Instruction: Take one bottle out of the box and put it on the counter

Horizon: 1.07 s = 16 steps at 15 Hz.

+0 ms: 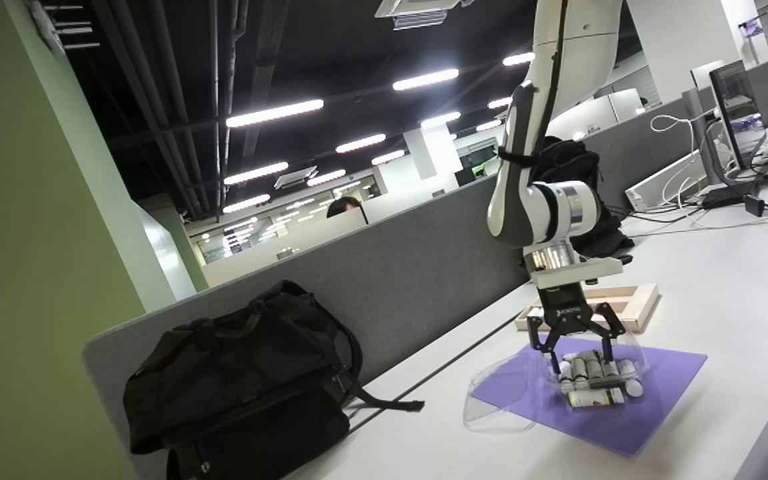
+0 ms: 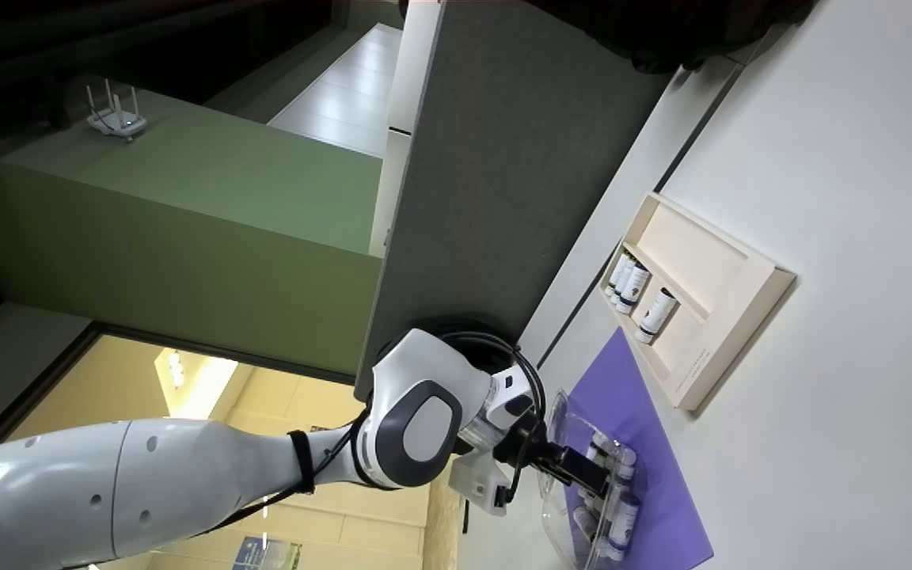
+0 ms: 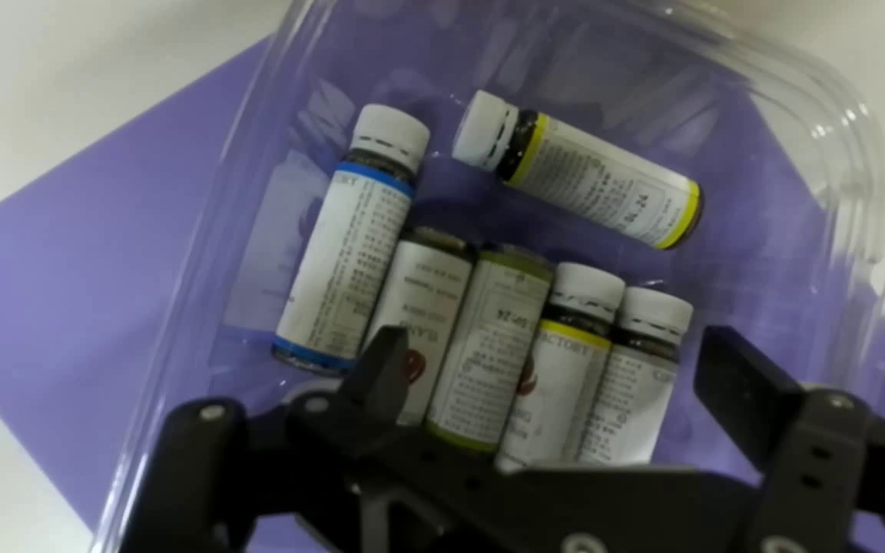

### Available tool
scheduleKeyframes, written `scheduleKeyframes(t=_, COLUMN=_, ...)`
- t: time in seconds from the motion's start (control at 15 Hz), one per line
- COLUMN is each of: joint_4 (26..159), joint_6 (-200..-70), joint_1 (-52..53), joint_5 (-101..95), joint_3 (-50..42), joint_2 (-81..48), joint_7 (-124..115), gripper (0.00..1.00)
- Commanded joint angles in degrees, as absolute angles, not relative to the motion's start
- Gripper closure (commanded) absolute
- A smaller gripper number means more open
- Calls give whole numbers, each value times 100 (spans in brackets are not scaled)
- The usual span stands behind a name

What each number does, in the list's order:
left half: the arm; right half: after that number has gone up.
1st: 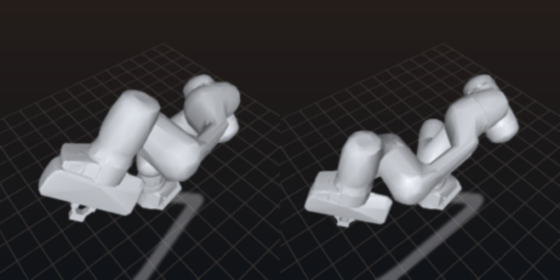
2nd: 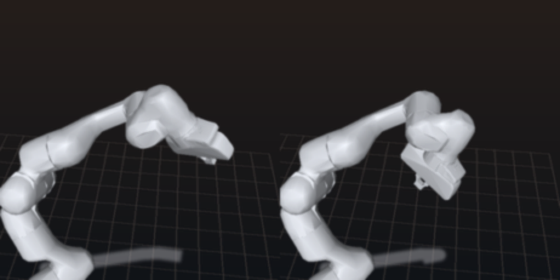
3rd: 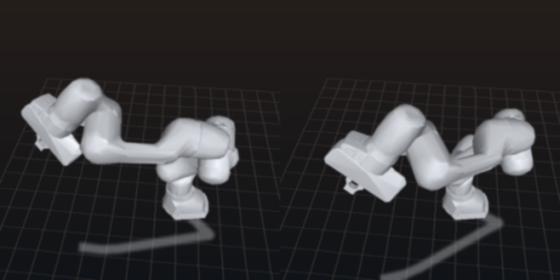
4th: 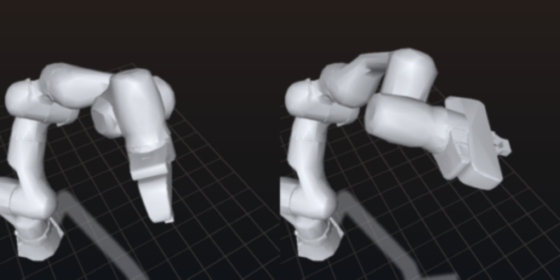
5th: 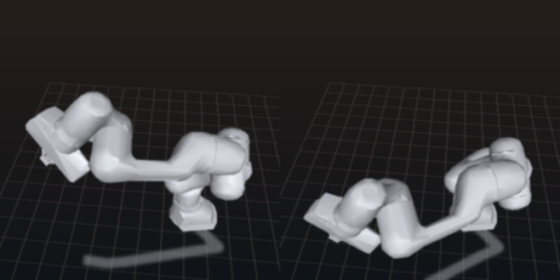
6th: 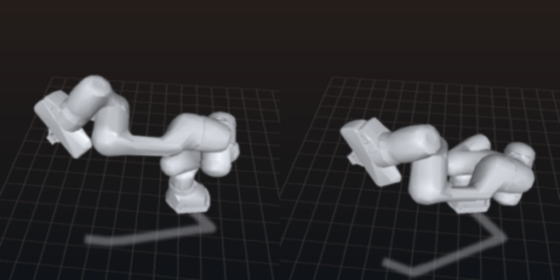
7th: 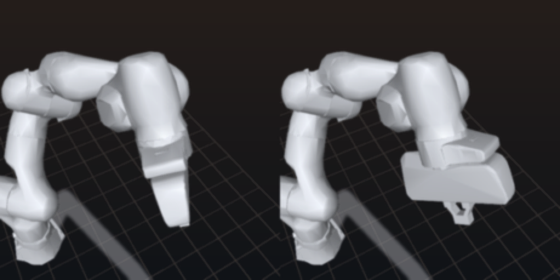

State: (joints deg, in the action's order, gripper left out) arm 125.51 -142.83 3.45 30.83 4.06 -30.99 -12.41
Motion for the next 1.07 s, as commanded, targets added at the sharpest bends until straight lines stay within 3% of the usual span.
scheduleKeyframes(t=0.0, joint_4=12479, joint_6=-14255, joint_1=399, joint_5=2735, joint_3=308, joint_2=-3329, joint_7=-1631, gripper=0)
scheduleKeyframes(t=0.47, joint_4=12322, joint_6=-14115, joint_1=484, joint_5=2373, joint_3=224, joint_2=-3507, joint_7=-1969, gripper=0)
scheduleKeyframes(t=0.53, joint_4=12310, joint_6=-14096, joint_1=485, joint_5=2315, joint_3=229, joint_2=-3515, joint_7=-1950, gripper=25)
scheduleKeyframes(t=0.67, joint_4=12297, joint_6=-14045, joint_1=533, joint_5=2193, joint_3=201, joint_2=-3510, joint_7=-2015, gripper=31)
scheduleKeyframes(t=0.73, joint_4=12295, joint_6=-14050, joint_1=550, joint_5=2160, joint_3=194, joint_2=-3498, joint_7=-2041, gripper=8)
scheduleKeyframes(t=0.87, joint_4=12273, joint_6=-14034, joint_1=579, joint_5=2100, joint_3=177, joint_2=-3495, joint_7=-2089, gripper=4)
scheduleKeyframes(t=0.93, joint_4=12268, joint_6=-14021, joint_1=576, joint_5=2070, joint_3=180, joint_2=-3508, joint_7=-2036, gripper=36)
scheduleKeyframes(t=1.0, joint_4=12256, joint_6=-13983, joint_1=578, joint_5=2035, joint_3=180, joint_2=-3524, joint_7=-2033, gripper=33)
